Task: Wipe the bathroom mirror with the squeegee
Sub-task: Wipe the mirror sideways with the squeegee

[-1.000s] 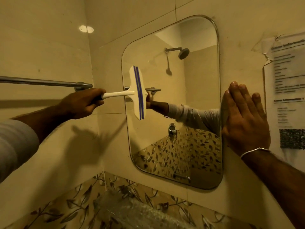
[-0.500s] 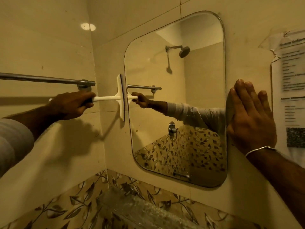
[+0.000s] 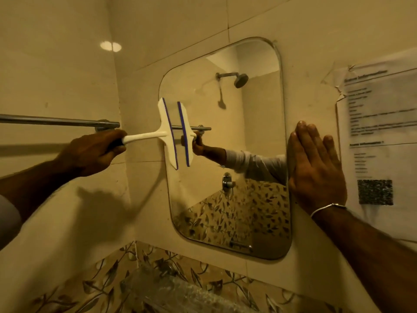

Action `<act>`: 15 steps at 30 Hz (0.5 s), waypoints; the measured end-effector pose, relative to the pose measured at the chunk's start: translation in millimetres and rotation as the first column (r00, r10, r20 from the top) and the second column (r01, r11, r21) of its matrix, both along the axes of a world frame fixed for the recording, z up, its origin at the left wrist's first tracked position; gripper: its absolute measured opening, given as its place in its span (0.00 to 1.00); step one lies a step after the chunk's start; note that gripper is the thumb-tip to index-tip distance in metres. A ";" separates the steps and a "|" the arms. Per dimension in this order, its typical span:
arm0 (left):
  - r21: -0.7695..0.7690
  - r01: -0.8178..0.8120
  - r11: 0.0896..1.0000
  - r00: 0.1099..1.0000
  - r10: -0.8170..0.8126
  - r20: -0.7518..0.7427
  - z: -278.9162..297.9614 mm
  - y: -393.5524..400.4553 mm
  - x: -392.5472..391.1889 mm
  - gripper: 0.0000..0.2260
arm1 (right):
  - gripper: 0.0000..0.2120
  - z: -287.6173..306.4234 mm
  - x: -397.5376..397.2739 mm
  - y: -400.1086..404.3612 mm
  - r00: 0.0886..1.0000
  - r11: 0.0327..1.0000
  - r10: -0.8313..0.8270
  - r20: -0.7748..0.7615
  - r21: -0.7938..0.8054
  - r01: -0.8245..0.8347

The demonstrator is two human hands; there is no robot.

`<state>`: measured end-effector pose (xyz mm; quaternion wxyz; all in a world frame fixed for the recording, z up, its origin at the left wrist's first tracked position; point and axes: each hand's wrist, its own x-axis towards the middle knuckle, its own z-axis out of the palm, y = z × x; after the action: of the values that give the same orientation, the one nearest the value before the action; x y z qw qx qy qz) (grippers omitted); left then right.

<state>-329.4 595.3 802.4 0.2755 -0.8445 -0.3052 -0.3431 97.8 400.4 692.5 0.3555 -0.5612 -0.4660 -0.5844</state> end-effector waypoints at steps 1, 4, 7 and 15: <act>0.012 0.058 0.998 0.998 -0.058 0.004 -1.3 -8.7 10.4 0.07 | 0.30 -0.4 0.9 0.1 1.000 1.000 -0.009 -0.001 -0.006 0.009; 0.000 0.256 0.967 0.966 -0.256 0.011 -5.8 -41.1 50.5 0.06 | 0.30 -0.6 1.6 0.7 0.999 0.999 -0.032 -0.007 -0.019 0.032; 0.008 0.417 0.909 0.909 -0.417 -0.003 -15.0 -68.3 95.3 0.13 | 0.30 -0.2 1.1 1.0 1.000 0.999 -0.030 -0.007 -0.020 0.030; 0.026 0.556 0.831 0.829 -0.552 -0.090 -54.4 -86.2 171.6 0.15 | 0.31 -0.3 5.8 1.6 1.000 1.000 -0.011 0.014 -0.012 0.011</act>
<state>-157.8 509.2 748.0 0.1973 -0.9022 -0.0277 -0.3824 103.6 401.9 692.2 0.3455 -0.5617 -0.4690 -0.5875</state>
